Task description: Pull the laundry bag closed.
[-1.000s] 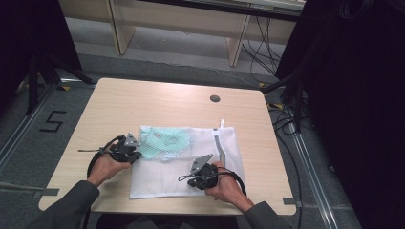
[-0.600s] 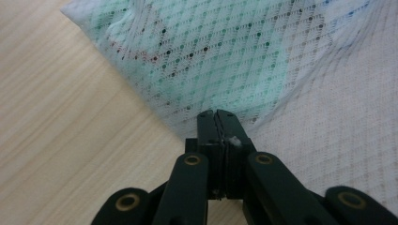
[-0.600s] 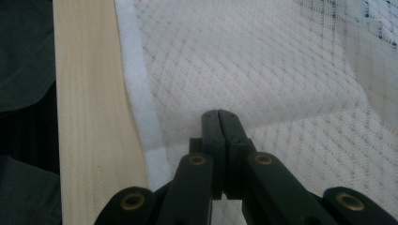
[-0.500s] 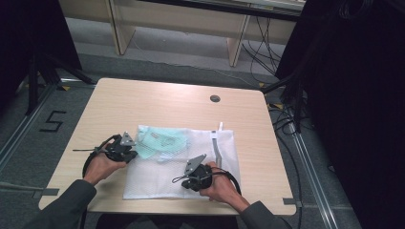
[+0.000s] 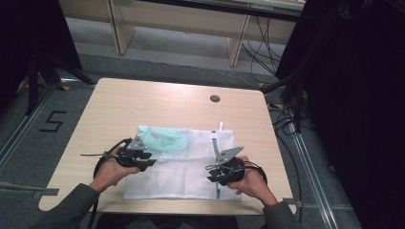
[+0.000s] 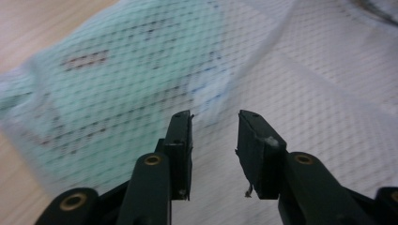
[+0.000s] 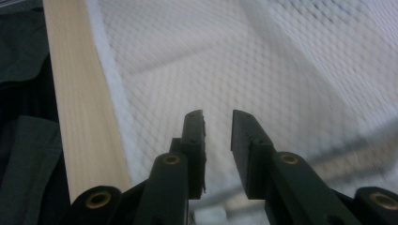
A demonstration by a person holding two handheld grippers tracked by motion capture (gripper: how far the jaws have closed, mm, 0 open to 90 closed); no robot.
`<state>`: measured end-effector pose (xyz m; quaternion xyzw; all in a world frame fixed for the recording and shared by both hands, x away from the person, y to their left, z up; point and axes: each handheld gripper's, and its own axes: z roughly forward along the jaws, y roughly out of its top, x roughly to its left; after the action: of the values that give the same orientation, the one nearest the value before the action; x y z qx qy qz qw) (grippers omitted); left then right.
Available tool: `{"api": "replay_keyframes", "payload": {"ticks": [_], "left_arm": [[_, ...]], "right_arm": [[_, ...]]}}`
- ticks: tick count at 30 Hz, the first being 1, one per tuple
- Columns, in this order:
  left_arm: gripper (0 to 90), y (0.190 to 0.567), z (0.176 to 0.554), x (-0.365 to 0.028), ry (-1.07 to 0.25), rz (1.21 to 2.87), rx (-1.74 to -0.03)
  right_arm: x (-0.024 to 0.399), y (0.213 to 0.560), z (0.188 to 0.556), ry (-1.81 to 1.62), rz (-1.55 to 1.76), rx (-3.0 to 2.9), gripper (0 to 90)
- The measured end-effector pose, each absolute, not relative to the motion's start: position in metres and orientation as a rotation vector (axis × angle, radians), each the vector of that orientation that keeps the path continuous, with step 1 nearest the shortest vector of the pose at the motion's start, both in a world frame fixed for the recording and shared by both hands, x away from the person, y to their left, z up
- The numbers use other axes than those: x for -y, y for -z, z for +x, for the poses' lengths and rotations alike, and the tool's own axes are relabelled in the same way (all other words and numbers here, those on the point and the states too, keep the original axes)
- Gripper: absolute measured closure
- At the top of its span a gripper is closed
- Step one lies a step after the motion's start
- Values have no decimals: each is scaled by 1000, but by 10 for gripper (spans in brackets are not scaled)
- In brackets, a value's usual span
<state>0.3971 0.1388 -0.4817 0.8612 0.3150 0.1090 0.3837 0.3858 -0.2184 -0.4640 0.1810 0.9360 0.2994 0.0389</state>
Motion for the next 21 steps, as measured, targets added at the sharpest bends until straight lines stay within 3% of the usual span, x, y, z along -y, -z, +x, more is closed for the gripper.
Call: {"api": "replay_keyframes", "payload": {"ticks": [5,13,21], "left_arm": [[574,483,385,-127,-200,2190,-776],[475,482,370,-119,-180,2210,-744],[455,482,368,-116,-170,2220,-731]], "right_arm": [[235,469,384,-908,546,-2888,709],[247,476,380,-872,574,-2929,663],[243,484,383,-838,593,-2989,614]]}}
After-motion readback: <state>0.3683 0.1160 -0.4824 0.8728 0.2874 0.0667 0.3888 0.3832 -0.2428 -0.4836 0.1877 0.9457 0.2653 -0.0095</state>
